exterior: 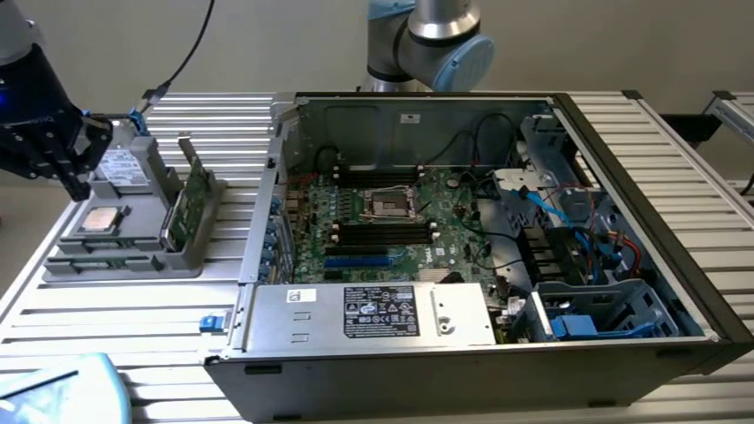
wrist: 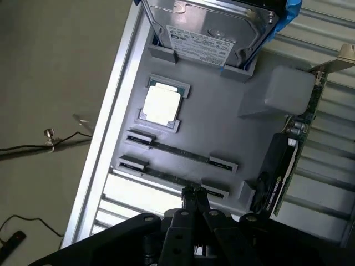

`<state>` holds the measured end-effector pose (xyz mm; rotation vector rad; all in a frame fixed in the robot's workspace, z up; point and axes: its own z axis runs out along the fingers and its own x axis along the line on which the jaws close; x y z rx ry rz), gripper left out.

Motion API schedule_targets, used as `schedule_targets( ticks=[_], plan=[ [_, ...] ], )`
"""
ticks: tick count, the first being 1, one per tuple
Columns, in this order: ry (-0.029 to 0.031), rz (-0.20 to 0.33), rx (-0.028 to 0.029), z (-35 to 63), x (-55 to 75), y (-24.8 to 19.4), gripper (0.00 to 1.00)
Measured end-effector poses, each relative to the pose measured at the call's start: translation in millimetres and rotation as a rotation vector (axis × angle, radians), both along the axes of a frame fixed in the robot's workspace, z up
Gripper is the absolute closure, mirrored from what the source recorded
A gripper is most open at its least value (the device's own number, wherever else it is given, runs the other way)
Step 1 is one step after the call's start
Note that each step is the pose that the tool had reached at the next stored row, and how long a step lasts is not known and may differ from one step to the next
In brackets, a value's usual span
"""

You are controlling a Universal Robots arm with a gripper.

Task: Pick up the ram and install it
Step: 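Pick up the ram and move it above insertion slot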

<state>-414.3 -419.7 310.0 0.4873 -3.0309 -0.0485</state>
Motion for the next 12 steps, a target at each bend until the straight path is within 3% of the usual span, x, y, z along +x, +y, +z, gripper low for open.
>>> schedule_targets(
  ticks=[12],
  plan=[
    [-0.0003,0.218,0.0031,-4.1,0.0,0.0,0.89]
  ],
)
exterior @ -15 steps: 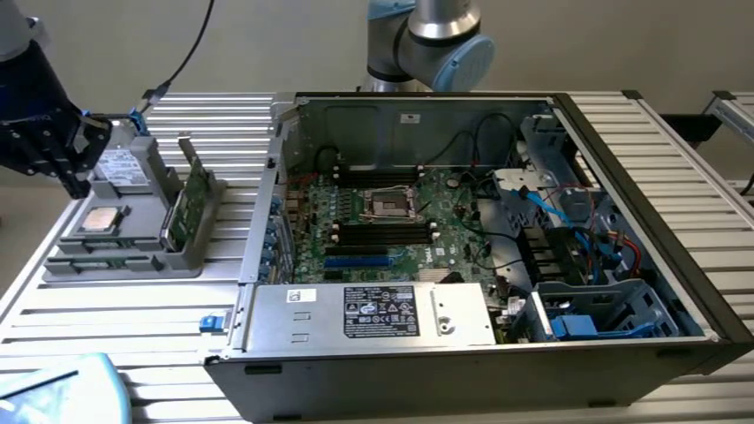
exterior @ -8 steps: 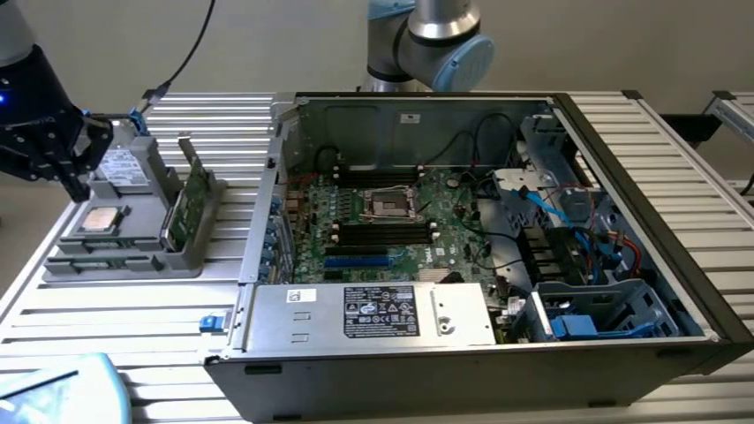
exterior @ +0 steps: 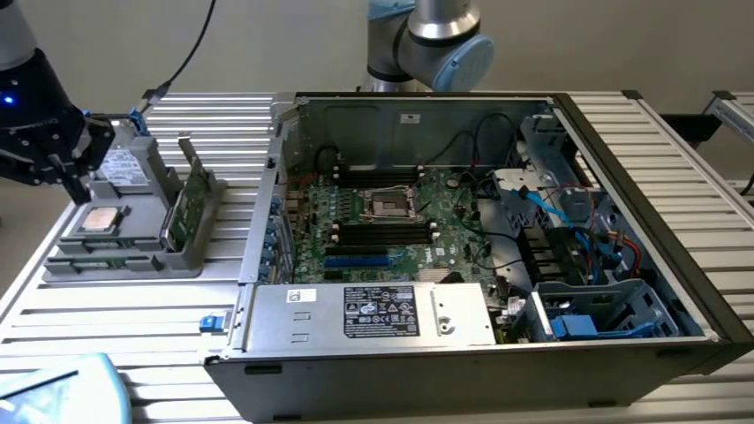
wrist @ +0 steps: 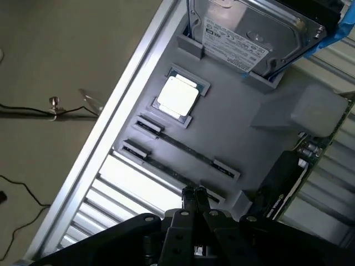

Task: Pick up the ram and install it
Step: 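Pick up the ram and move it above insertion slot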

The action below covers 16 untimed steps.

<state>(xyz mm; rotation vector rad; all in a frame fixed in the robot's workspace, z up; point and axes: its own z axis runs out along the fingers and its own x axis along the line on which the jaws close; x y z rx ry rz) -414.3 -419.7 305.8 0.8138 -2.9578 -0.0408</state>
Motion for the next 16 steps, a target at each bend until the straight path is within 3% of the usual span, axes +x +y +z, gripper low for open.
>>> schedule_targets(
  ticks=[16],
  plan=[
    [-0.0001,0.29,0.0147,-7.3,0.0,0.0,0.89]
  ],
)
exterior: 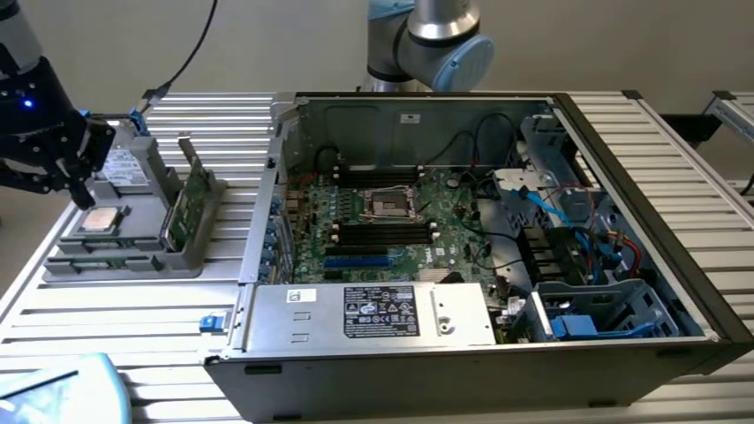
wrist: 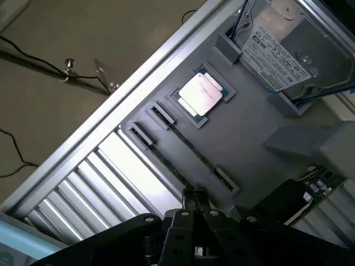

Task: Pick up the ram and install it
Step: 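Pick up the ram and move it above insertion slot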

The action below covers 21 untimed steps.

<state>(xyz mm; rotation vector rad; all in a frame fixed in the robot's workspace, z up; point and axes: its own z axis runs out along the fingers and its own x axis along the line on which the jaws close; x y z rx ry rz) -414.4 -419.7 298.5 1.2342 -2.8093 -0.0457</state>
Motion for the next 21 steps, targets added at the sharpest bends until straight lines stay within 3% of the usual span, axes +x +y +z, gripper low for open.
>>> schedule_targets(
  ticks=[11,21],
  plan=[
    [0.0,0.201,0.0064,-7.7,0.0,0.0,0.89],
    [-0.0009,0.382,0.0195,-15.6,0.0,0.0,0.89]
  ],
)
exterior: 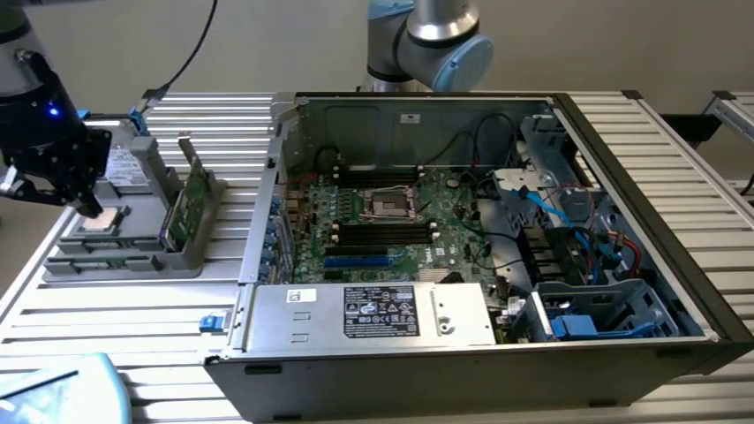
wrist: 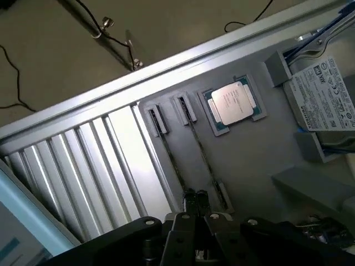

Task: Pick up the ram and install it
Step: 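Pick up the ram and move it above insertion slot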

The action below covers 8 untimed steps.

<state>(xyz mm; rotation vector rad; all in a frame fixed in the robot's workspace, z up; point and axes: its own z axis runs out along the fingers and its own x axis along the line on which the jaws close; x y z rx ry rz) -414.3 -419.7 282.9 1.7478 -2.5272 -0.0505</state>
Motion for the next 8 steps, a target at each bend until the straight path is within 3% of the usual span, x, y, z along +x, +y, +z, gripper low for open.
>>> schedule_targets(
  ticks=[8],
  plan=[
    [0.0,0.146,0.0114,-6.0,0.0,0.0,0.89]
  ],
)
